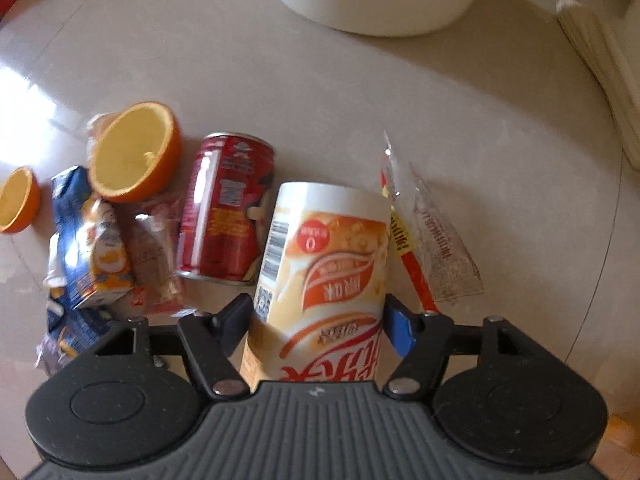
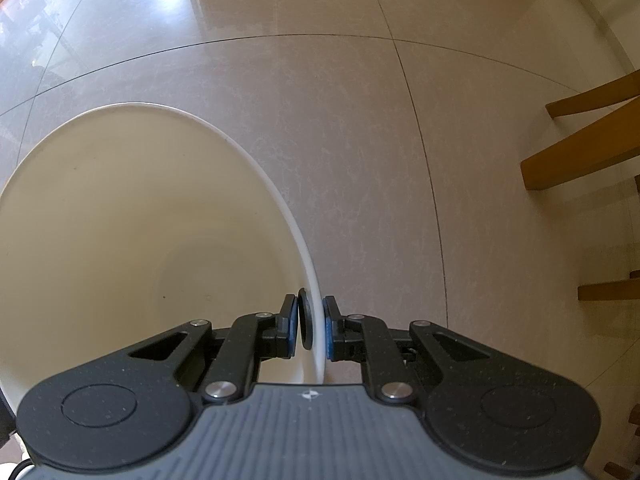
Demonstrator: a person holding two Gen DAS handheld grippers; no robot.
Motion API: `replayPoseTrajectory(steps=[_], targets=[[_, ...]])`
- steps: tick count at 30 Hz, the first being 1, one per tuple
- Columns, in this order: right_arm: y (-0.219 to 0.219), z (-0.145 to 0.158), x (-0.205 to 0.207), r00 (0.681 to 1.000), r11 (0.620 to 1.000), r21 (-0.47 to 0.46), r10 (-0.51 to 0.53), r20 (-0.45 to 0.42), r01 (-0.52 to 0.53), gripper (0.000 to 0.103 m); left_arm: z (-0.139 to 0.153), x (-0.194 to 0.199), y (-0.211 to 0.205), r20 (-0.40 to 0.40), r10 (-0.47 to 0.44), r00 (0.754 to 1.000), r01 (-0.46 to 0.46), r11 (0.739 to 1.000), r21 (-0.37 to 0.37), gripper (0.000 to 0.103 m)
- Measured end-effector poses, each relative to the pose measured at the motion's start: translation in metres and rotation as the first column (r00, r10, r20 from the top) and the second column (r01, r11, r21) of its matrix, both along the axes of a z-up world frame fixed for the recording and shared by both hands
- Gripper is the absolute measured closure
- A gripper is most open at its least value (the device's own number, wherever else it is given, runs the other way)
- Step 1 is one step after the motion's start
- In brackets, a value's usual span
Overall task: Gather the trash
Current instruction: 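Grasp the cream drink bottle with the left tool and lift it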
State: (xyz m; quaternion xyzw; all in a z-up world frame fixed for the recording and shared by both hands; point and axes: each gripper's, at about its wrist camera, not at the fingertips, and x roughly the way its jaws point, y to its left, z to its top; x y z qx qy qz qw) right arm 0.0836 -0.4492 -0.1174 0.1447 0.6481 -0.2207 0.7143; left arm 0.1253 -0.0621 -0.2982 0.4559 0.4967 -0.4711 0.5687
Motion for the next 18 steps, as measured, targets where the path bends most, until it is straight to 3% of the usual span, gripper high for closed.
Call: replayPoseTrajectory(steps=[18], targets=[[-0.008,-0.004,0.001,1.000,0.999,0.037,-0.013,-0.011,0.013,0.089,0.114,0.018,0.004,0.025,0.131,0.991,-0.130,0.989,-0.066,0.035]])
